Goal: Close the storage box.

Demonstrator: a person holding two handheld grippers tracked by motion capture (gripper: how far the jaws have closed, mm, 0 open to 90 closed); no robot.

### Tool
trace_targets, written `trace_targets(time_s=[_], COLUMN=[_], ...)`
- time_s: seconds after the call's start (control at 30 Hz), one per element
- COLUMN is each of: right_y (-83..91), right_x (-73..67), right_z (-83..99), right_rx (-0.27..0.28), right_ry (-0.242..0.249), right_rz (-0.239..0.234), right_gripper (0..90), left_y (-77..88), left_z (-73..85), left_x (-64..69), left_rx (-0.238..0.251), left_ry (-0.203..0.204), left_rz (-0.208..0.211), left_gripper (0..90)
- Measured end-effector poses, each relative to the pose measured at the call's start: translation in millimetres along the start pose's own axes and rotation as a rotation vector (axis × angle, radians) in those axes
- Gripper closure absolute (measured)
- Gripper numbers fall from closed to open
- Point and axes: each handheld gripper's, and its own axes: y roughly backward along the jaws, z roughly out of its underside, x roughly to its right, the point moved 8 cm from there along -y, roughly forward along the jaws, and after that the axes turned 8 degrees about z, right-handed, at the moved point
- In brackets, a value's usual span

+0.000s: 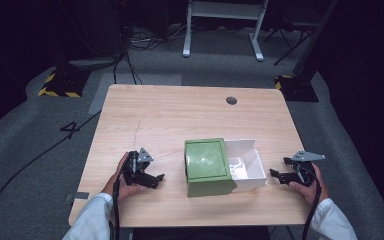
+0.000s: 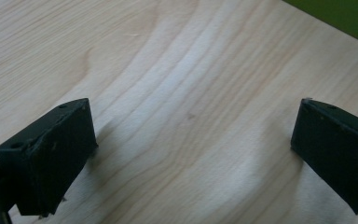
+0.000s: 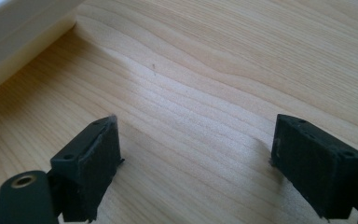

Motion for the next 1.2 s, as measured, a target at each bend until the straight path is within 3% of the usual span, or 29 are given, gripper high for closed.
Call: trace_targets(time_s=[0.2, 0.3, 0.47, 0.6, 0.83, 0.93, 1.03, 1.2], right_y=[-0.1, 1.5, 6.2, 13.0, 26.4, 36.3, 40.1, 42.3], right_x=[0.2, 0.4, -2.0, -6.2, -15.7, -22.7, -28.1, -44.2], right_z=[-0.2, -1.5, -8.1, -20.6, -40.4, -52.1, -58.2, -66.9], right_rx=[-0.003, -0.006, 0.009, 0.043, 0.094, 0.134, 0.148, 0.162], right_ry=[0.002, 0.008, 0.008, 0.021, 0.034, 0.030, 0.042, 0.058], right_rz=[0.003, 0.014, 0.020, 0.021, 0.015, -0.012, -0.018, -0.071], right_gripper=[15.7, 21.7, 24.0, 30.7, 32.7, 34.8, 34.8, 35.0], left_y=[-4.1, -5.5, -6.3, -7.5, -14.3, -17.5, -17.8, -18.4], left_z=[-2.9, -3.7, -2.6, -3.5, -10.1, -13.2, -13.3, -14.1], left_x=[9.4, 14.8, 25.0, 27.5, 33.0, 36.5, 36.8, 37.1], left_rx=[-0.005, -0.010, -0.017, -0.018, -0.021, -0.021, -0.021, -0.021], left_ry=[-0.043, -0.066, -0.113, -0.121, -0.128, -0.138, -0.136, -0.136], left_rz=[0.039, 0.053, 0.099, 0.109, 0.117, 0.125, 0.125, 0.124], left_gripper=[0.1, 0.1, 0.1, 0.1, 0.1, 0.1, 0.1, 0.1])
